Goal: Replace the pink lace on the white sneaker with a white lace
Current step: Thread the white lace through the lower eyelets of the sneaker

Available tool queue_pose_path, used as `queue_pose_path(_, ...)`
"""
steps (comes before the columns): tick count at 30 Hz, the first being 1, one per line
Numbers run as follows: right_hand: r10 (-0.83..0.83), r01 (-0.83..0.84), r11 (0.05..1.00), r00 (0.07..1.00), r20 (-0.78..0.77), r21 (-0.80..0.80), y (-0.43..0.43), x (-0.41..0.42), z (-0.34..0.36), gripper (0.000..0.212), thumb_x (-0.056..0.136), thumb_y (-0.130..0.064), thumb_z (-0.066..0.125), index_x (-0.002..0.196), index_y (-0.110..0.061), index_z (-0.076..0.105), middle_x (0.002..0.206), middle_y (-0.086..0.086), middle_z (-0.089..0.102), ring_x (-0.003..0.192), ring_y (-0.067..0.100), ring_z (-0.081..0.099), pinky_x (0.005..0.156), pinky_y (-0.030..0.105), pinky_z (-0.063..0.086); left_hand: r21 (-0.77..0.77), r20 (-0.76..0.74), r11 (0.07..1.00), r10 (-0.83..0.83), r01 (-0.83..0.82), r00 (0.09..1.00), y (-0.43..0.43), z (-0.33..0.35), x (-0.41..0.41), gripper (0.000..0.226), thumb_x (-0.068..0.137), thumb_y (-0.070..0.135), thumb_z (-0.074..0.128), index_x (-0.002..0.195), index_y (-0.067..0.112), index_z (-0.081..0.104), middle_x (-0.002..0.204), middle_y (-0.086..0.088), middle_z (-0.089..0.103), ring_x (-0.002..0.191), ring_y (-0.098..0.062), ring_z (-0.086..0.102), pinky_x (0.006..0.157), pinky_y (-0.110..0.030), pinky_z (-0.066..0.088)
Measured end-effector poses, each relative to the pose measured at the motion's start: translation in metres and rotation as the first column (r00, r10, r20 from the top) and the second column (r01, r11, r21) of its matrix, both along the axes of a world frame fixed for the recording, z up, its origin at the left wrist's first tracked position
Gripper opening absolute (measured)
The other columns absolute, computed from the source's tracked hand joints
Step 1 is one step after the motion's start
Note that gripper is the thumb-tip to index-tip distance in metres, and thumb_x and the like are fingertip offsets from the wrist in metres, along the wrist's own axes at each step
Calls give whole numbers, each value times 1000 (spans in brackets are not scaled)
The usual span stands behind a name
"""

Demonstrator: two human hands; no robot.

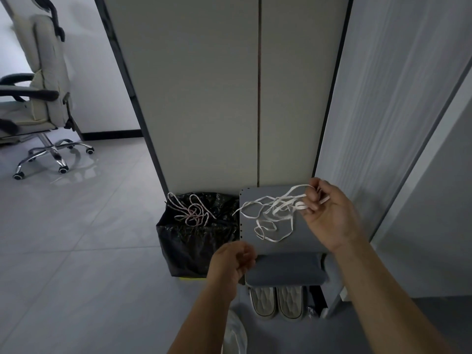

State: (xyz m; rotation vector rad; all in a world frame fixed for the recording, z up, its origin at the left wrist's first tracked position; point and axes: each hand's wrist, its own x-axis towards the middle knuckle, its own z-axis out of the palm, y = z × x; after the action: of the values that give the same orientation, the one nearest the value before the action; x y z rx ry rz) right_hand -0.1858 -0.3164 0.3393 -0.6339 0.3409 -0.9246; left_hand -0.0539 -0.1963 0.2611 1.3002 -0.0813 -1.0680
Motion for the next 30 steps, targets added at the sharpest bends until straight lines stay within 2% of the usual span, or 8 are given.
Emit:
queue_pose_path(3, 106, -107, 994, 992, -73, -20, 8, 1, 4, 30, 82, -22, 47, 61, -10, 65, 46, -1, 41, 39, 7, 32, 38, 17, 34, -10, 23, 990, -137, 137, 990, 1, 3, -10, 26, 95, 13, 46, 82, 1, 64, 77, -13, 65, 63, -17, 62, 59, -26, 52)
queue_pose_path(5, 223, -258, 960, 939, -263, -110, 18, 4, 4, 32, 85, -22, 47, 65, -7, 67, 45, -2, 35, 38, 6, 28, 37, 16, 32, -118, -3, 962, -247, 245, 969, 1, 10, -16, 46, 97, 36, 38, 88, 2, 67, 79, -11, 66, 65, -15, 61, 63, -26, 49)
queue_pose_path(8, 293, -599, 749, 684, -668, -285, 38, 8, 0, 31, 94, -23, 45, 79, -8, 67, 47, -4, 28, 43, 7, 24, 47, 20, 27, -312, -52, 884, -383, 349, 922, 4, 16, -17, 68, 92, 59, 21, 101, 9, 66, 85, -9, 67, 75, -18, 62, 75, -32, 45)
queue_pose_path(11, 215, -759, 601, 454, -865, -250, 48, 10, -1, 27, 95, -21, 46, 85, -10, 69, 51, -3, 25, 45, 7, 24, 52, 20, 29, -368, -152, 894, -328, 255, 932, 11, 21, -6, 45, 96, 40, 33, 102, 7, 64, 92, -13, 66, 80, -22, 64, 78, -33, 46)
queue_pose_path(16, 67, -777, 603, 275, -959, -181, 50, 11, -6, 23, 93, -17, 48, 85, -11, 69, 55, -3, 33, 45, 5, 29, 52, 21, 27, -334, -283, 941, -160, 59, 946, 30, 27, 16, 22, 76, 11, 45, 69, 7, 66, 87, -13, 69, 81, -26, 62, 78, -37, 48)
queue_pose_path(20, 13, -780, 597, 243, -970, -187, 55, 14, -7, 26, 95, -21, 47, 86, -8, 68, 53, -6, 38, 44, 3, 31, 49, 17, 29, -208, -279, 978, -71, 11, 958, 42, 27, 27, 28, 94, 19, 46, 70, 7, 56, 82, -14, 71, 75, -24, 67, 79, -38, 50)
queue_pose_path(24, -18, -745, 620, 299, -954, -245, 59, 18, -10, 30, 95, -27, 48, 82, -9, 68, 66, 5, 51, 61, 10, 40, 57, 18, 34, -58, -179, 997, 29, -40, 984, 50, 25, 27, 23, 98, 15, 43, 80, 4, 53, 63, -12, 69, 69, -24, 63, 64, -34, 54)
queue_pose_path(30, -43, -701, 643, 369, -928, -308, 59, 16, -11, 25, 94, -28, 50, 83, -18, 69, 68, 2, 46, 58, 8, 38, 63, 23, 35, 135, 332, 990, -17, -29, 943, 64, 30, 28, 20, 99, 21, 41, 93, 8, 56, 76, -13, 67, 61, -23, 64, 57, -31, 52)
